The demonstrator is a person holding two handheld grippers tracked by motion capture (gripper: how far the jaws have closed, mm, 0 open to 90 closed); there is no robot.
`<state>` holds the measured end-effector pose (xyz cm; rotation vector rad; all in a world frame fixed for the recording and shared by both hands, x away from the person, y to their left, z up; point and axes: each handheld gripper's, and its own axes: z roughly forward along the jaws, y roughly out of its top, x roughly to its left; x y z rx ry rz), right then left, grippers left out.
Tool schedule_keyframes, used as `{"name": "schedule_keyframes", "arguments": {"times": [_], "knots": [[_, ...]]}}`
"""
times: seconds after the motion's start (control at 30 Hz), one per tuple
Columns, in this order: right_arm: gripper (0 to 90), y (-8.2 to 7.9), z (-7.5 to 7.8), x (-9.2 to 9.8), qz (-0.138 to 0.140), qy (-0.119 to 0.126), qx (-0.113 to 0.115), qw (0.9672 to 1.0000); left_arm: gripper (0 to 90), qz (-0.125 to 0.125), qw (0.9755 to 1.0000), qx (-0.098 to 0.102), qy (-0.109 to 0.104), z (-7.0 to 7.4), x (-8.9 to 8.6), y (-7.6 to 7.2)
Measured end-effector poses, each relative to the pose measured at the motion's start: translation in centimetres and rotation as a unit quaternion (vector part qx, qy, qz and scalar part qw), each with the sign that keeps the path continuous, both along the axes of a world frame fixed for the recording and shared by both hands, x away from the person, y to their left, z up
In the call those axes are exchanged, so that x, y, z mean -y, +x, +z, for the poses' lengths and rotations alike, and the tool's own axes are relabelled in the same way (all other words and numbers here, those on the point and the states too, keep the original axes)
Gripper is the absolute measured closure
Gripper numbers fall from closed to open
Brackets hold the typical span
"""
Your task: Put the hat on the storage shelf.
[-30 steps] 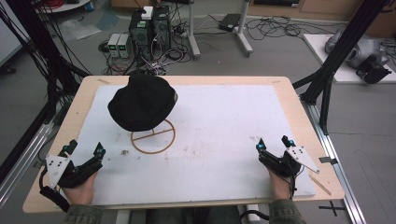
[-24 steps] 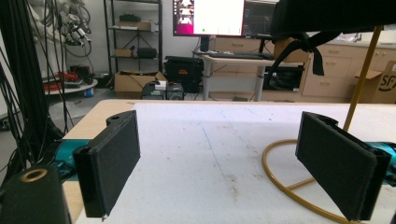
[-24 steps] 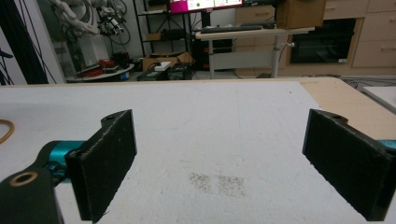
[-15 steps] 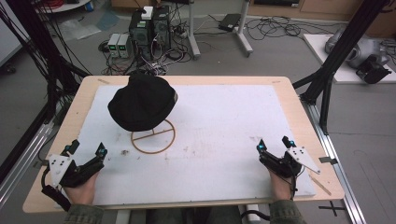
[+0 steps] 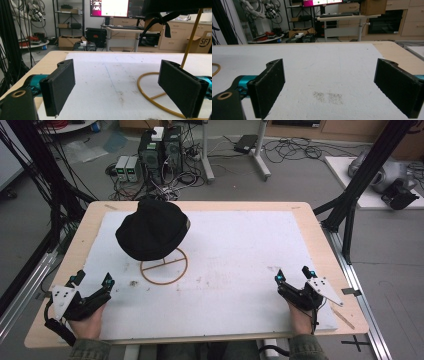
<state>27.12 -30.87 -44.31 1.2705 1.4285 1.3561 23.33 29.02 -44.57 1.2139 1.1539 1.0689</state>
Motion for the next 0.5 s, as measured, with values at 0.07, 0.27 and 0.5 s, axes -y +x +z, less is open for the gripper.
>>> {"name": "schedule_keyframes", "arguments": {"times": [0.07, 0.27, 0.5], "knots": [[9.0, 0.03, -0.02, 0.15, 0.000, -0.007, 0.004, 1.0000, 14.5, 0.000, 1.0000, 0.001, -0.001, 0.00, 0.00, 0.02], [9.0, -0.04, -0.03, 0.23, -0.003, -0.001, 0.001, 1.0000, 14.5, -0.006, 1.0000, -0.007, -0.003, -0.04, 0.10, 0.24], [8.9, 0.14, -0.08, -0.08, 0.004, -0.005, -0.002, 1.0000, 14.4, -0.010, 0.9998, -0.015, -0.006, -0.13, -0.14, 0.30]]}}
